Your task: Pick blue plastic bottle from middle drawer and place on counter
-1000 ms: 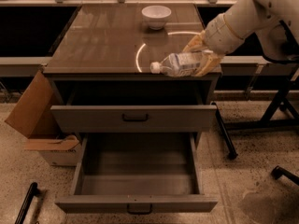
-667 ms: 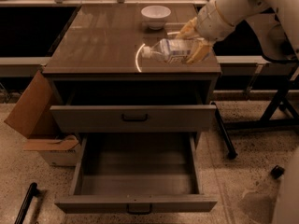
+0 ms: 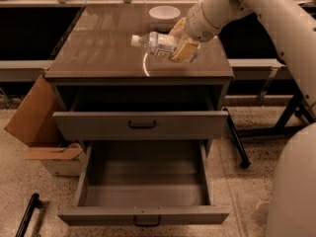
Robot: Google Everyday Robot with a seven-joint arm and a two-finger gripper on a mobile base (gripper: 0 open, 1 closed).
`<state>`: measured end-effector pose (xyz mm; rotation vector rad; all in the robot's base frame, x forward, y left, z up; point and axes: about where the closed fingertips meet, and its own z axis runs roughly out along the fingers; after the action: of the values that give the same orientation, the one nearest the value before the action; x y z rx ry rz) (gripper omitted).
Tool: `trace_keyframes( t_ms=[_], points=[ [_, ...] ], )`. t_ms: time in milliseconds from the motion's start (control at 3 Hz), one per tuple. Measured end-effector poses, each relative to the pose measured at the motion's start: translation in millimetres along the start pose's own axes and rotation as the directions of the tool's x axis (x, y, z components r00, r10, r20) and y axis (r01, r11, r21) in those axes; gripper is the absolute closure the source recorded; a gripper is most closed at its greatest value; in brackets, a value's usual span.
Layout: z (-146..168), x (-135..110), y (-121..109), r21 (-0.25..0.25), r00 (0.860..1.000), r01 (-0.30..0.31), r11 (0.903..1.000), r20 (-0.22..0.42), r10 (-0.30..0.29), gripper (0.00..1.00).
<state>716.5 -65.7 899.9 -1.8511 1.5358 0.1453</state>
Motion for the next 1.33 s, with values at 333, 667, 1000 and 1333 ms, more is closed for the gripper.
trace_keyframes(
  t_ms=[333, 667, 1000, 1333],
  points=[
    [1.9, 0.0, -1.6, 0.006, 1.000, -0.012, 0.9999, 0.000, 0.012, 1.00],
    [18.2, 0.1, -15.2, 0.062, 0.993, -0.119, 0.9910, 0.001, 0.119, 1.00],
    [34.3, 0.6, -33.0, 0.109, 0.960, -0.279, 0.9539, 0.029, 0.278, 1.00],
    [47.3, 4.8, -46.9, 0.112, 0.911, -0.412, 0.9044, 0.033, 0.411, 1.00]
  ],
)
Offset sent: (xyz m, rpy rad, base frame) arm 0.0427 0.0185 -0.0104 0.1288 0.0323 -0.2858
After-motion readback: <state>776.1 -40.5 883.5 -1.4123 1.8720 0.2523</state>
